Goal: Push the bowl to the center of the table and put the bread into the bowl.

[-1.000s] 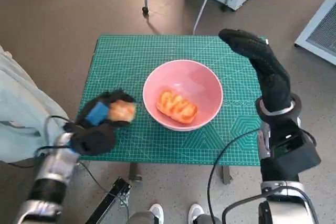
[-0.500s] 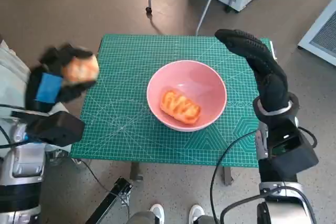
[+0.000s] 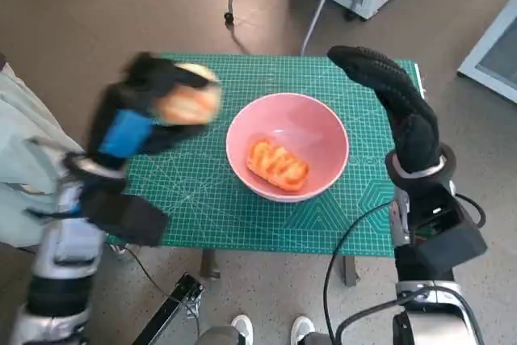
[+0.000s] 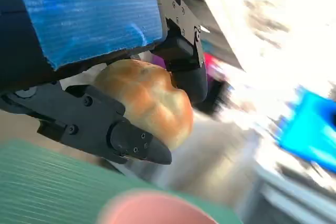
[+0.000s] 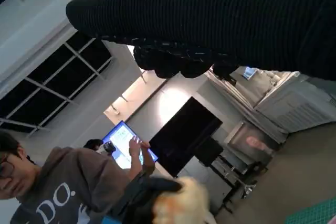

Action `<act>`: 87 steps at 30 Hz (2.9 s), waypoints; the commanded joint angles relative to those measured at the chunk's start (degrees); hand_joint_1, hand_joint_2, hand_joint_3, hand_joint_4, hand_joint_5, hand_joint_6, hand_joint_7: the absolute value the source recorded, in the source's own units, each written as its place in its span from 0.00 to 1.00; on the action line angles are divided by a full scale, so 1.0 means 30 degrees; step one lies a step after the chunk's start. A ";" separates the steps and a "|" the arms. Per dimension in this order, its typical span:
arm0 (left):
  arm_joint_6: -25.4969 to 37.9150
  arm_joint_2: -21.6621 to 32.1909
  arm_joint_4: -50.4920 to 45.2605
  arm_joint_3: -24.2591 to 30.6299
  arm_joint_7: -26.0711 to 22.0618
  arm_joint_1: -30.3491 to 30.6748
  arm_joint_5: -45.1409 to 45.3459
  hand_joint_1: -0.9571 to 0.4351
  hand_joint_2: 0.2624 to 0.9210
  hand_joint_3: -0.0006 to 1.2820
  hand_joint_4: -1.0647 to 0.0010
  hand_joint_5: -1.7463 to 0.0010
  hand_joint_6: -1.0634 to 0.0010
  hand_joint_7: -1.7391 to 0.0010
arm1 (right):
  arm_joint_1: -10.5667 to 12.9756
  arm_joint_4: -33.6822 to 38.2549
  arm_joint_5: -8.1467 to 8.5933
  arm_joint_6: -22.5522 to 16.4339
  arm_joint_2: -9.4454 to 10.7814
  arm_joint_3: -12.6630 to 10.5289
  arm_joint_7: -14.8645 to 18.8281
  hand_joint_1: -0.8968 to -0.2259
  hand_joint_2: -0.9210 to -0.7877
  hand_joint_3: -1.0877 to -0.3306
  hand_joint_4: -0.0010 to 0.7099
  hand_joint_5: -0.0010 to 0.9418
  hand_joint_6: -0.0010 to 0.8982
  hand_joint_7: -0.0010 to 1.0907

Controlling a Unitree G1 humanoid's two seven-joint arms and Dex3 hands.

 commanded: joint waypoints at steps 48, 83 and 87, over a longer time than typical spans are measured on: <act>-0.2164 -0.3093 0.3986 0.0413 -0.1601 -0.1450 -0.3617 0.41 1.00 0.10 0.67 0.97 0.74 0.74 | 0.0316 0.0244 -0.0403 0.0339 0.0453 0.0000 -0.0582 0.35 0.00 0.33 0.00 0.49 0.00 0.65; -0.6662 -0.5408 0.3061 0.3506 -0.1141 0.0606 -0.9116 0.36 1.00 0.19 0.76 1.00 0.84 0.81 | -0.1953 0.0289 -0.0495 0.1346 0.1546 0.0161 -0.1759 0.37 0.00 0.33 0.09 0.33 0.00 0.59; -0.6920 -0.5463 0.3439 0.3554 -0.1238 0.0378 -0.9243 0.37 1.00 0.19 0.75 1.00 0.82 0.82 | -0.1936 0.0078 -0.0159 0.1578 0.1715 0.0322 -0.1459 0.37 0.00 0.35 0.10 0.32 0.00 0.58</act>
